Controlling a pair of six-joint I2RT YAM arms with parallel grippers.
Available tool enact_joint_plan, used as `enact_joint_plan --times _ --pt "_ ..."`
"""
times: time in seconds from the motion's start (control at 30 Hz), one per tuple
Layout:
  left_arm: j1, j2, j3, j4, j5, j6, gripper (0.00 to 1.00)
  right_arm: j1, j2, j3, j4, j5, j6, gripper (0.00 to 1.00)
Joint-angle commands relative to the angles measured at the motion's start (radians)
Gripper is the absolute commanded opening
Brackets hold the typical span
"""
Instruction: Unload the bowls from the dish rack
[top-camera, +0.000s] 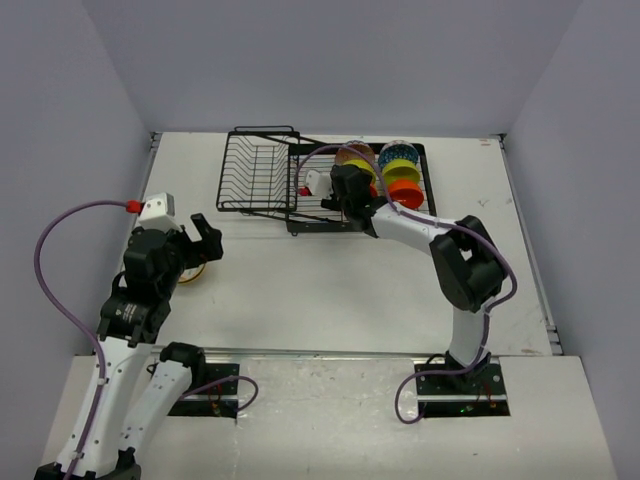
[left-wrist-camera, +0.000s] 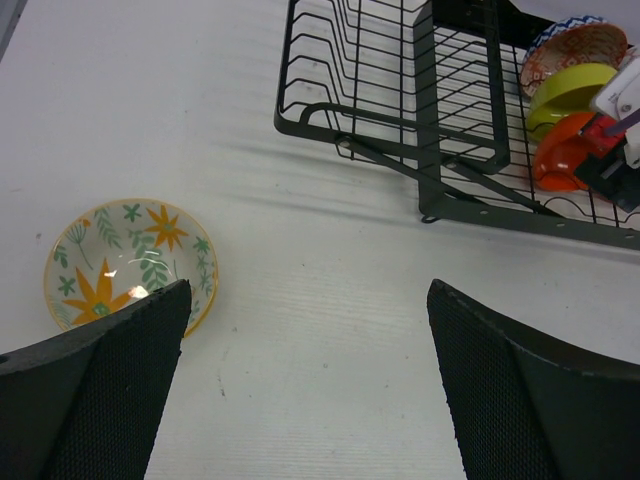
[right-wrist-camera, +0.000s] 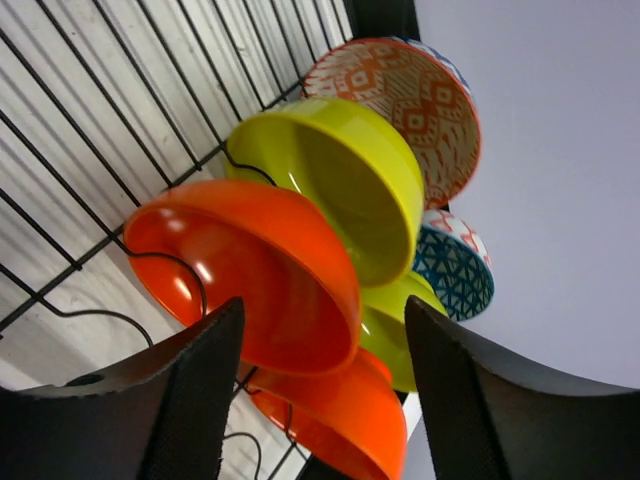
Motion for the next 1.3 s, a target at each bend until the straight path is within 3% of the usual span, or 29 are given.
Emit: enact_joint_plan --times 0.0,0.1,0.4,0.53,0.73,0.83,1.27 --pt "-0.006 0.003 -0.005 0.046 -0.009 0.022 1.00 0.000 0.036 0.049 0.054 -0.024 -0.045 0.63" --pt "-0.006 -0.001 -0.005 0.048 -0.002 0.022 1.00 -0.006 0.069 0.056 0.091 -0.006 -0.054 0.52" --pt "-0.006 0.008 -0.007 0.051 0.003 0.023 1.00 -0.011 0.104 0.059 0.079 -0.019 -0.057 0.32" --pt "-0.006 0.009 -0.008 0.051 0.004 0.023 1.00 -0.011 0.096 0.042 0.068 -0.020 -0.049 0.15" --pt "-0.006 0.013 -0.008 0.054 0.012 0.026 1.00 -0.011 0.069 0.017 0.068 -0.033 -0.043 0.04" --pt "-0.006 0.014 -0.008 0.056 0.012 0.026 1.00 -0.011 0.056 0.006 0.087 -0.035 -0.046 0.00" --pt "-0.006 -0.007 -0.008 0.048 -0.016 0.023 1.00 -0.005 -0.020 -0.075 0.326 0.095 -0.077 0.00"
